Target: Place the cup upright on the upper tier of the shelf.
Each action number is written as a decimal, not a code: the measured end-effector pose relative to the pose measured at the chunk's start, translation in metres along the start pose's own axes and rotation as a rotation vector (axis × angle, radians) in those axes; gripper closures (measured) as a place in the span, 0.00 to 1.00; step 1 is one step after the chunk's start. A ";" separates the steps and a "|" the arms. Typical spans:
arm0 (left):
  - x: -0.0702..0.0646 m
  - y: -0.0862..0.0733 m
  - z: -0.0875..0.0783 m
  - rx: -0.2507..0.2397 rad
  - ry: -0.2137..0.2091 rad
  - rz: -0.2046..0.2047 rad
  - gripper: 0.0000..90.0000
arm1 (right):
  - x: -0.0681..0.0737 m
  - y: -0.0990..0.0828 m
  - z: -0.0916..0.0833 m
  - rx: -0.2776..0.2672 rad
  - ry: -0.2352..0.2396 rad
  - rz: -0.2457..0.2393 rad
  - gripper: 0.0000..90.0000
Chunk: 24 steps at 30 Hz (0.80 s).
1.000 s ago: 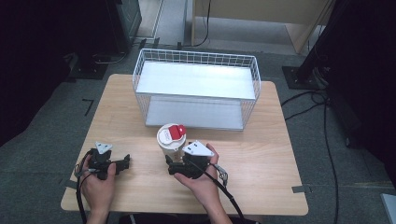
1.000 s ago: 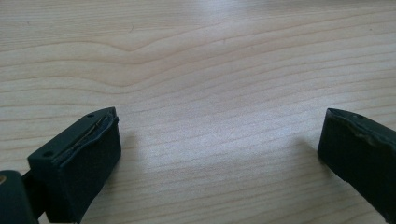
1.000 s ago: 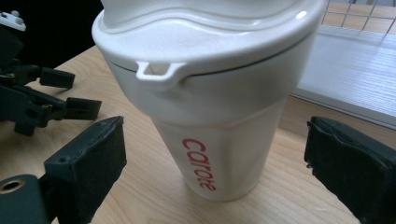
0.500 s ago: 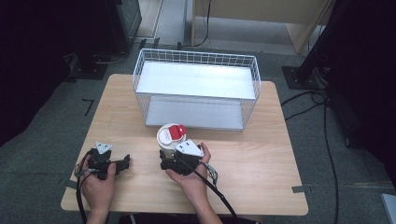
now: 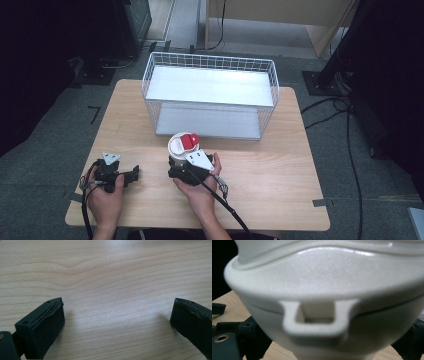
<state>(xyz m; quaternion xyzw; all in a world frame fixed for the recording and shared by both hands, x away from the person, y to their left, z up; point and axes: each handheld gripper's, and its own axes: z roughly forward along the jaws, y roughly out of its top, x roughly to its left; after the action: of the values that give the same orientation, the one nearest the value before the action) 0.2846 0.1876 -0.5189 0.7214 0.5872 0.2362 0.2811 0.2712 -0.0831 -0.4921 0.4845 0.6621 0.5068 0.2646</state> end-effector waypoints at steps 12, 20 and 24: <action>0.000 0.000 0.000 0.000 0.002 -0.003 0.00 | 0.006 -0.002 0.005 -0.045 -0.053 -0.018 0.11; -0.001 0.000 0.000 -0.002 0.004 -0.006 0.00 | 0.004 -0.005 0.001 -0.078 -0.044 -0.008 0.12; -0.001 0.000 0.000 -0.002 0.004 -0.006 0.00 | 0.005 -0.007 -0.002 -0.109 -0.026 -0.015 0.13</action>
<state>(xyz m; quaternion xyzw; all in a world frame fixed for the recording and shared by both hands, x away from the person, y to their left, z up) 0.2851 0.1870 -0.5190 0.7189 0.5896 0.2373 0.2815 0.2653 -0.0796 -0.4969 0.4710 0.6337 0.5338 0.3028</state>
